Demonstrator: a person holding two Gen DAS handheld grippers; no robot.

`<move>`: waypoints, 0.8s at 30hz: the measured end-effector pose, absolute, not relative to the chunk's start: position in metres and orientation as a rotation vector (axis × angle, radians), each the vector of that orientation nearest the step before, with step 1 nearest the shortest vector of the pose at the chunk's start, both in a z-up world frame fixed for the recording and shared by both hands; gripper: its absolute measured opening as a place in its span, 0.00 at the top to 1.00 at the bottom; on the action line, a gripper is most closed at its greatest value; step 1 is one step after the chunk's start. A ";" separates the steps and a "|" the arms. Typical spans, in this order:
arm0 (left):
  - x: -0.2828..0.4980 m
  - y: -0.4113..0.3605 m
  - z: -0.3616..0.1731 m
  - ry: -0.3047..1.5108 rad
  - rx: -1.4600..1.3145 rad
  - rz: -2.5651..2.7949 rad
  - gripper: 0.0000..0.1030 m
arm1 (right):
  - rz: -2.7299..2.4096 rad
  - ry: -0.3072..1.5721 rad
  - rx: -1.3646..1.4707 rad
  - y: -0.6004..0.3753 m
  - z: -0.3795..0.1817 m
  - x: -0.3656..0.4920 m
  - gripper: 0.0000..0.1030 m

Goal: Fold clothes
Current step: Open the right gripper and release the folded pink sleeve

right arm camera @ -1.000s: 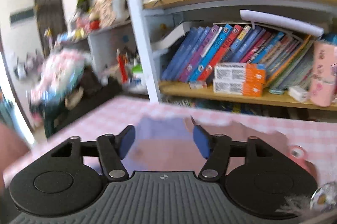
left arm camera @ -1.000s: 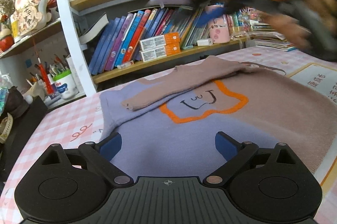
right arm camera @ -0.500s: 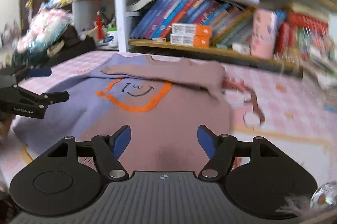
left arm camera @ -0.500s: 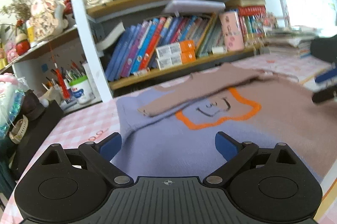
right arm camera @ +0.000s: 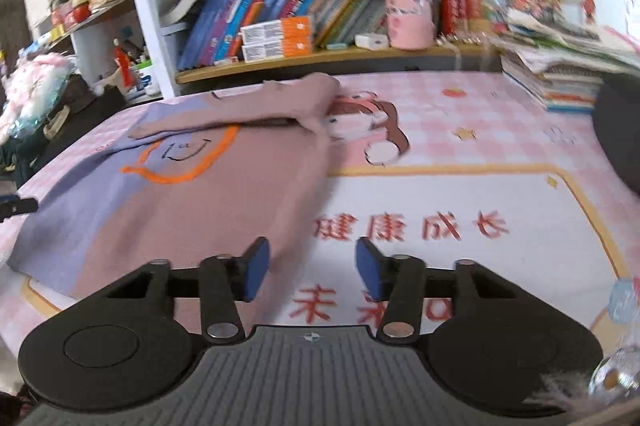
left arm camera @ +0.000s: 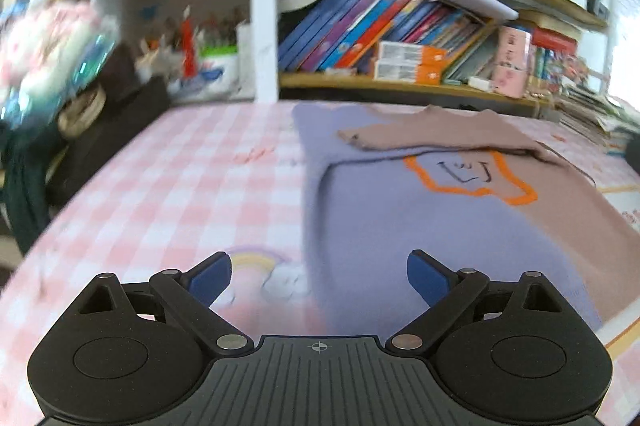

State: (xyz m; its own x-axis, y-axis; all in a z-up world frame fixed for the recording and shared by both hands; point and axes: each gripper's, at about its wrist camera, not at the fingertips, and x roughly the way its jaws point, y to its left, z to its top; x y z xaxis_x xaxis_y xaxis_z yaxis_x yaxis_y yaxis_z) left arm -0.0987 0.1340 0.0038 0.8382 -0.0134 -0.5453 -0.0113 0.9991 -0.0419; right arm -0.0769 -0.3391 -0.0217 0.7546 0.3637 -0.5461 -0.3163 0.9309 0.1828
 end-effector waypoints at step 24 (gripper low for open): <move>-0.087 0.153 0.003 0.613 -0.212 -0.136 0.87 | 0.450 0.673 0.192 -0.329 -0.010 -0.058 0.83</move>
